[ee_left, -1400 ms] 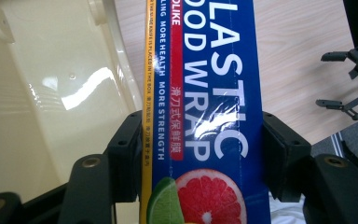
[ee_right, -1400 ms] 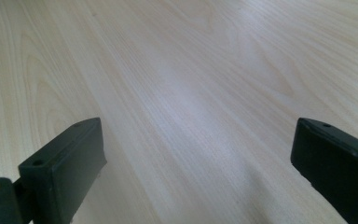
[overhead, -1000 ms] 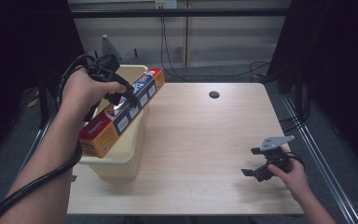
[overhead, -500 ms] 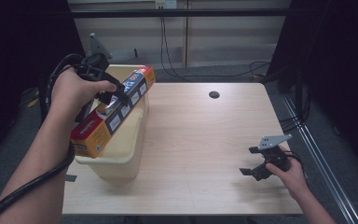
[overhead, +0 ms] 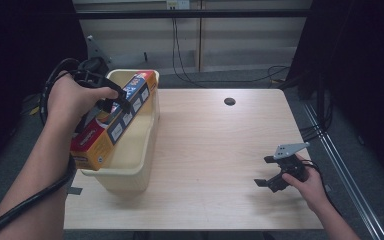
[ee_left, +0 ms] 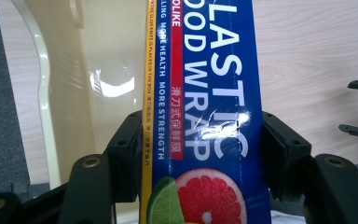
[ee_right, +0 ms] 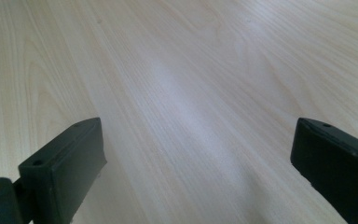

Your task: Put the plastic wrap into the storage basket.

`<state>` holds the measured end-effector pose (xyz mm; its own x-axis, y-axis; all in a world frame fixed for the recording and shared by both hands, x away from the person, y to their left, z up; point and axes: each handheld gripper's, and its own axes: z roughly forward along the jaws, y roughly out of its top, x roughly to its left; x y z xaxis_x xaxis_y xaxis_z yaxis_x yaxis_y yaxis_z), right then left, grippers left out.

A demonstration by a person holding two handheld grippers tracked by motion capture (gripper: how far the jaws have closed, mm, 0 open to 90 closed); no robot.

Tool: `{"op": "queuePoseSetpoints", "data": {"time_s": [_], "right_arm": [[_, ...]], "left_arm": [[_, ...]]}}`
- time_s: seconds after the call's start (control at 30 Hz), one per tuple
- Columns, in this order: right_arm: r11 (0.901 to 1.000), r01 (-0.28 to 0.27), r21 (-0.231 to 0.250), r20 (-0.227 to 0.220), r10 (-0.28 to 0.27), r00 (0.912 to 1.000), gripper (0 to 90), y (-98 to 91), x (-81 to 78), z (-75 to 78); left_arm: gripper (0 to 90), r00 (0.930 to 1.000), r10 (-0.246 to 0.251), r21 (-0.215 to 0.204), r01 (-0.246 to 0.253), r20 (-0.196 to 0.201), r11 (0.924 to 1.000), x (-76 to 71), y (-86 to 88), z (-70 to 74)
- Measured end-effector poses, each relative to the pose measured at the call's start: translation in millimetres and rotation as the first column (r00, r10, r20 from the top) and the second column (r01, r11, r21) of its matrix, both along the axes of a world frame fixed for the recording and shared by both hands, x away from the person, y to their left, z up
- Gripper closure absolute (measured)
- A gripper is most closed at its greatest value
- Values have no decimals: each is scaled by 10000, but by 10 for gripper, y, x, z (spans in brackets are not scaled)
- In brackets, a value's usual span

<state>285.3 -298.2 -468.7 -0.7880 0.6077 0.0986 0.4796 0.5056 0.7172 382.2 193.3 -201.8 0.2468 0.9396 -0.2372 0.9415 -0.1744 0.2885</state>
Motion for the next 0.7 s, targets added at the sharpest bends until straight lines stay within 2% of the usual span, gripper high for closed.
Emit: {"op": "queuePoseSetpoints", "data": {"time_s": [0.17,0.3,0.33,0.57,0.7], "right_arm": [[10000,-83,-6,29,83,10000,25,20,17,1],[9999,-101,5,-36,101,9999,25,26,18,-1],[9999,-117,15,-48,118,9999,25,26,20,-2],[10000,-73,-4,-50,73,10000,25,26,21,-3],[10000,-89,-6,-52,89,9999,25,29,20,-3]], "left_arm": [[408,9996,288,352,-287,-34,9990,11,23,-59],[407,9997,249,458,-247,-39,9986,27,50,-100],[407,9991,403,616,-396,-93,9973,32,45,-127],[407,9978,639,762,-623,-183,9951,61,18,-231],[407,9979,564,816,-536,-324,9952,71,-4,-277]]}}
